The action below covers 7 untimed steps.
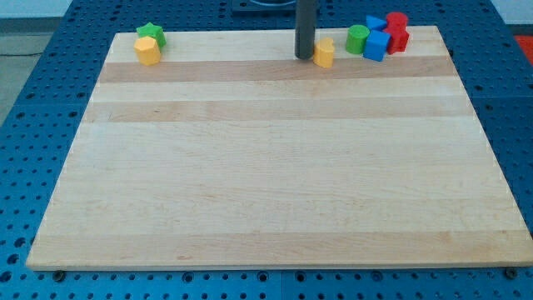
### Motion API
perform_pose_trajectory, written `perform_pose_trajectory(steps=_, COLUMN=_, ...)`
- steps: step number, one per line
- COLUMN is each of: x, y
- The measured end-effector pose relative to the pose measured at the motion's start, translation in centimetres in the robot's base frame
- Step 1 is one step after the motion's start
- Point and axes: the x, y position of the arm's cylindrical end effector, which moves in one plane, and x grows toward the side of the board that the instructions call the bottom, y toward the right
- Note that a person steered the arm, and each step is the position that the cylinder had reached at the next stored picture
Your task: Move the yellow heart to the bottom left of the green circle
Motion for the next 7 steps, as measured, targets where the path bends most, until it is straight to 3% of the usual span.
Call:
perform_pose_trajectory(steps=4, x=1.3, y=5.2)
perform_pose_trajectory(steps=7, x=1.3, y=5.0)
